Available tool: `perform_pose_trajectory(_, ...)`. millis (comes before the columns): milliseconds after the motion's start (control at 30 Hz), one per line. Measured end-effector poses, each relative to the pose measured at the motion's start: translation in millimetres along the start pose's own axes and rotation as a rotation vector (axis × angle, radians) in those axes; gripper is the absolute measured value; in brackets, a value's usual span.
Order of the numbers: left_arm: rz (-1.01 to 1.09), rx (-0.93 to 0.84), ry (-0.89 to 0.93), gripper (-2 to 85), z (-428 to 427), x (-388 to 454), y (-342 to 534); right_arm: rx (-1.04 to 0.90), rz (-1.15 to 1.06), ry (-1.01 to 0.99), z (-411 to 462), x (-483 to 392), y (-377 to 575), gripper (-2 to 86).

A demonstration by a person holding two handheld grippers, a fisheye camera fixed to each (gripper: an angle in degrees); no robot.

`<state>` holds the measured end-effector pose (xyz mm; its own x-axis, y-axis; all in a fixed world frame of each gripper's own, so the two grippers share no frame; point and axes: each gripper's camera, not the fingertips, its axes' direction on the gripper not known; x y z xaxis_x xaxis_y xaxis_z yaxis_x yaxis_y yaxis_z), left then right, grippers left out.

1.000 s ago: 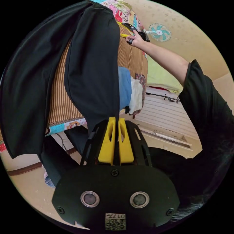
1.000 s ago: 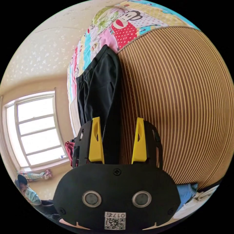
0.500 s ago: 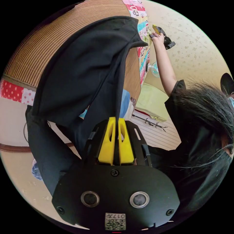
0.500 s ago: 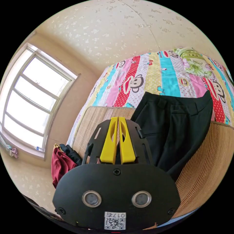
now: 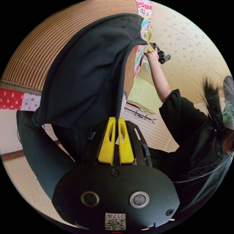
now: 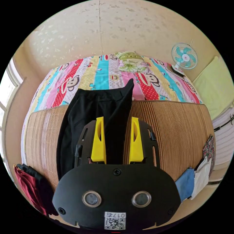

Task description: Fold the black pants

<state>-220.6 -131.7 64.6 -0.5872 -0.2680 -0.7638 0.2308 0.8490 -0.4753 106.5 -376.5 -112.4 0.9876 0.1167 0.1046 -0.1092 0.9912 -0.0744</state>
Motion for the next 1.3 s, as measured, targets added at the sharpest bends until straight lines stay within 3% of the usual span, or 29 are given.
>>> perform_pose_trajectory(67, 0.009, -0.01, 0.001, -0.6, -2.1, 1.9, -3.7, -0.111, 0.042, -0.18, 32.9, 16.7, -8.0, 9.6)
perform_pose_trajectory(200, 0.031, -0.02, 0.004, -0.5, -8.4, 8.0, -5.9, -0.075, 0.064, -0.164, 28.3, -17.5, -40.4, 5.0)
perform_pose_trajectory(367, 0.055, 0.078, 0.039, 0.3, -34.3, 13.4, 0.4, -0.017, -0.153, -0.41, 26.4, -120.9, -76.8, 6.5)
perform_pose_trajectory(467, -0.03, 0.087, -0.186, 2.8, -49.7, 0.0, 2.2, -0.234, -0.276, -0.499, 71.3, -150.3, -79.3, 8.3)
perform_pose_trajectory(600, -0.059, -0.013, -0.484, 9.8, -39.3, -4.9, -0.5, -0.195, -0.473, -0.448, 44.4, -134.9, -22.4, 9.4)
perform_pose_trajectory(700, -0.024, -0.031, -0.514, 10.1, -32.2, -1.9, -5.5, -0.305, -0.54, -0.465, 25.9, -78.0, 57.2, 10.7)
perform_pose_trajectory(800, -0.006, -0.052, -0.508, 8.6, -21.4, -5.8, -11.5, -0.464, -0.479, -0.457, 22.8, -1.6, 148.0, 10.4)
perform_pose_trajectory(867, 0.005, -0.073, -0.528, 7.0, -12.9, -8.3, -14.1, -0.595, -0.311, -0.556, 29.4, 52.8, 218.2, 11.0)
perform_pose_trajectory(1033, 0.019, -0.102, -0.543, 3.5, 3.6, -12.9, -12.9, -0.652, 0.033, -0.75, 39.0, 109.2, 309.0, 10.4)
perform_pose_trajectory(1300, 0.114, -0.114, -0.487, 0.1, 28.9, -10.8, 11.1, -0.68, -0.026, -0.885, 14.5, 106.0, 324.6, 4.0)
